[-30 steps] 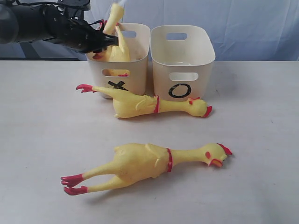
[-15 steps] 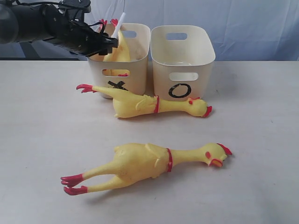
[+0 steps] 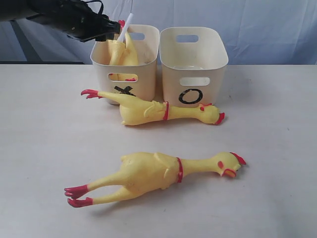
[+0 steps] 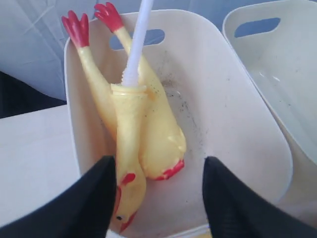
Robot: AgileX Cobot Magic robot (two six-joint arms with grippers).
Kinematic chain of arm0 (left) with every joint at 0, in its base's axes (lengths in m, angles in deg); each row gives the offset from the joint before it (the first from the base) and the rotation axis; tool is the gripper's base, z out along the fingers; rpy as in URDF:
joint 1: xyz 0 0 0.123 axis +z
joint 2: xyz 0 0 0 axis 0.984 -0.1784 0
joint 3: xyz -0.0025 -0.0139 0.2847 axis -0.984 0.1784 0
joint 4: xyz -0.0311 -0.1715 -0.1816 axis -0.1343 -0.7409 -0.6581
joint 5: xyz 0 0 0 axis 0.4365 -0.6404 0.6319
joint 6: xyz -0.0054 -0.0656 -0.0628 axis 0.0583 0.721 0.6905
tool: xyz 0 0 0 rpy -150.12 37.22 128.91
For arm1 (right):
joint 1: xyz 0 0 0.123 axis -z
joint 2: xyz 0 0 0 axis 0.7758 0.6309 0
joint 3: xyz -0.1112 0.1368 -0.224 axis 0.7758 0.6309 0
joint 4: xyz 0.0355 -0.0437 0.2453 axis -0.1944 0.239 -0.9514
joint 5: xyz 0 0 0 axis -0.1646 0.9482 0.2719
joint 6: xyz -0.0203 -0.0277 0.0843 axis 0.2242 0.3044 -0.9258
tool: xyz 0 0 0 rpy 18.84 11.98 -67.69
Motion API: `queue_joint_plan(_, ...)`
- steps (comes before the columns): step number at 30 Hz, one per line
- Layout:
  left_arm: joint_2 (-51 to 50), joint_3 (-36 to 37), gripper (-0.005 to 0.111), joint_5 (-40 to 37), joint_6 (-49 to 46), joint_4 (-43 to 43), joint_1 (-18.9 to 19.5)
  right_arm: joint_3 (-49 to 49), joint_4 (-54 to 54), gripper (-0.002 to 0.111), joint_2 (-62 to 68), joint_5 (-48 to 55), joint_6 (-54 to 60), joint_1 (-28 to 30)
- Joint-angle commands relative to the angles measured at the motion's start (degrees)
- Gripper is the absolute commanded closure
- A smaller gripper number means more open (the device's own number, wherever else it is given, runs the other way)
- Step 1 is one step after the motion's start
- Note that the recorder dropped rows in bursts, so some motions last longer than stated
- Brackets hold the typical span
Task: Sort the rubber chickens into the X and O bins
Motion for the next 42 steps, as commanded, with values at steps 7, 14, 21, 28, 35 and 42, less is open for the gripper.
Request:
queue_joint_plan(7, 5.3, -0.36, 0.097, -14.95, -6.66, -0.22, 0.37, -0.06, -0.09, 0.108, -0.2, -0.37, 0.14, 0.09)
queue_joint_plan(14, 9.56, 4.09, 0.101, -17.16, -6.75, -0.21, 0.37, -0.06, -0.09, 0.108, -0.2, -0.37, 0.14, 0.09)
queue_joint_plan(21, 17.74, 14.72, 0.102, -15.5, -7.14, -0.21, 0.37, -0.06, -0.09, 0.108, -0.2, -0.37, 0.14, 0.09)
queue_joint_plan(28, 26.1, 24.82, 0.102, -15.5, -13.22, -1.11, -2.81, -0.06, -0.09, 0.108, -0.2, -0.37, 0.14, 0.09)
queue_joint_plan(35, 30.39, 29.86, 0.102, -14.84, -18.81, -6.38, -11.6, -0.06, -0.09, 0.108, -0.2, -0.37, 0.14, 0.09)
queue_joint_plan(42, 30.39, 30.78, 0.102, -14.66, -18.85, -6.26, -20.74, -0.06, -0.09, 0.108, -0.2, -0.37, 0.14, 0.09)
